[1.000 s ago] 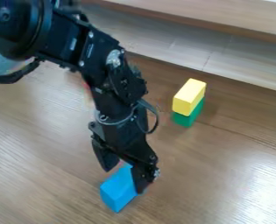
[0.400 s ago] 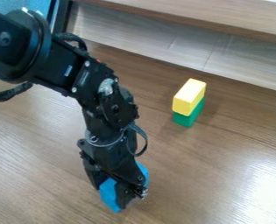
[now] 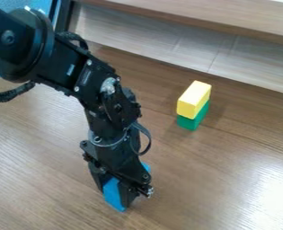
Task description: Move the blue cube to to left of the table
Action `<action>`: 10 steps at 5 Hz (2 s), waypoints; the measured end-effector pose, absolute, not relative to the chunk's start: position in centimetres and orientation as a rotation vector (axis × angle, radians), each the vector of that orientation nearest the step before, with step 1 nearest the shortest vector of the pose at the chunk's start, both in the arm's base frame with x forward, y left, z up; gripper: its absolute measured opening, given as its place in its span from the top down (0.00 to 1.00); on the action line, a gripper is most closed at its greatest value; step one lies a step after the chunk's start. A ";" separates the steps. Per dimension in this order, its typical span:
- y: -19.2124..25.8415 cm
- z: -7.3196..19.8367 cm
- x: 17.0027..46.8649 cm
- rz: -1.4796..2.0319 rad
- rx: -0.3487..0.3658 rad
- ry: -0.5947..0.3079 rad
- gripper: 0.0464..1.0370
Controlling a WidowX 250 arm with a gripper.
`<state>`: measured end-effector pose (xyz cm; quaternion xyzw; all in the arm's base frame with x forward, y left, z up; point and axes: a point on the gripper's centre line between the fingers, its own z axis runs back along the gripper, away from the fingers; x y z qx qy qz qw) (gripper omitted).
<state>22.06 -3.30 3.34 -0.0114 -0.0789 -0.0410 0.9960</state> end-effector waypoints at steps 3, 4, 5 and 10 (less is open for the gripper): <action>4.6 6.3 25.6 0.142 -0.036 -0.211 0.47; 7.2 6.0 26.1 0.204 -0.030 -0.202 0.47; 9.6 4.8 26.2 0.251 -0.015 -0.171 0.47; 11.5 5.7 26.4 0.307 -0.027 -0.180 0.04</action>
